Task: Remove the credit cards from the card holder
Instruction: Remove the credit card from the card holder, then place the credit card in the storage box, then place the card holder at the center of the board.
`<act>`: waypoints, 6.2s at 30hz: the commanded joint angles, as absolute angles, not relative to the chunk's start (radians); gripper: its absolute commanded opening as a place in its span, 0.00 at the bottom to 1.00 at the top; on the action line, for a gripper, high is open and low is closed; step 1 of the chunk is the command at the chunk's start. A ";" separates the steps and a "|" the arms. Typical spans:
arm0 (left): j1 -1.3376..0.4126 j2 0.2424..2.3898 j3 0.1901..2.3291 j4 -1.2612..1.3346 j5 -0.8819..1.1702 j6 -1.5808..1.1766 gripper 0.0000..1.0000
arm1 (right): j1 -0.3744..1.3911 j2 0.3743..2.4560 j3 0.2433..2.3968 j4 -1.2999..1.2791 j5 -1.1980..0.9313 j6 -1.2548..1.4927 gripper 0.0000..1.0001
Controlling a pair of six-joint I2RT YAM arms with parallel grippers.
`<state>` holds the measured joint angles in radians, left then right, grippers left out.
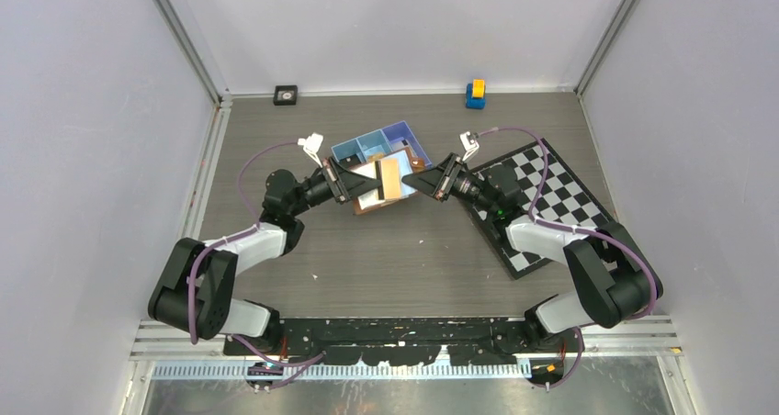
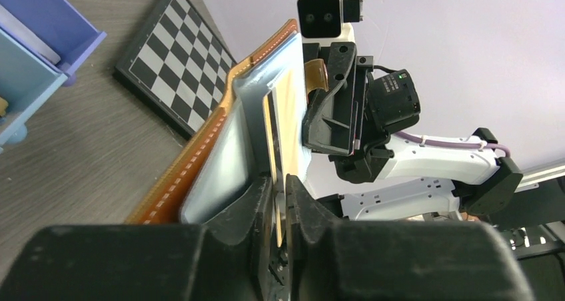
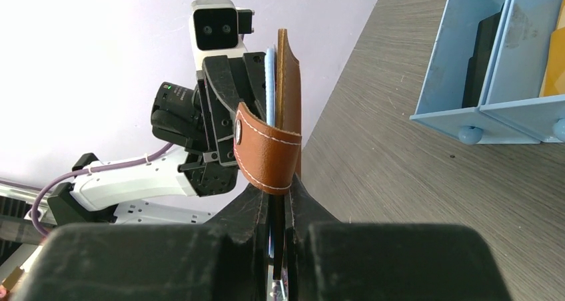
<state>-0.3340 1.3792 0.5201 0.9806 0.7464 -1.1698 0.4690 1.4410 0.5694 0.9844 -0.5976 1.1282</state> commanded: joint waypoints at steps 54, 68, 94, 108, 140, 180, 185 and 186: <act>-0.294 1.553 0.685 0.597 0.304 -1.092 0.00 | 0.392 0.878 0.511 0.306 0.023 0.795 0.00; -0.351 1.832 0.925 0.587 0.301 -1.154 0.21 | 0.393 0.889 0.510 0.319 0.014 0.818 0.00; -0.373 1.241 0.584 0.578 0.541 -0.875 0.94 | 0.393 1.235 0.543 0.800 -0.494 0.966 0.01; -0.376 1.440 0.600 0.857 0.713 -1.015 0.00 | 0.500 1.330 0.638 0.632 -0.460 0.841 0.00; -0.399 1.504 0.709 0.412 0.582 -0.826 0.44 | 0.595 1.419 1.014 -0.236 -0.176 0.517 0.01; -0.395 1.353 0.667 0.307 0.416 -0.750 0.47 | 0.773 1.590 1.138 -0.354 -0.054 0.408 0.58; -0.394 1.344 0.665 0.307 0.415 -0.750 0.47 | 0.772 1.489 1.065 -0.253 -0.101 0.414 0.56; -0.394 1.345 0.664 0.307 0.415 -0.750 0.47 | 0.772 1.459 1.047 -0.233 -0.093 0.414 0.56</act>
<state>-0.3973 1.3529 0.6514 0.2928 0.4026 -0.7547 0.7723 1.5799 1.0843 -0.3424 -0.0669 0.4053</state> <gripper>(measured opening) 0.474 0.569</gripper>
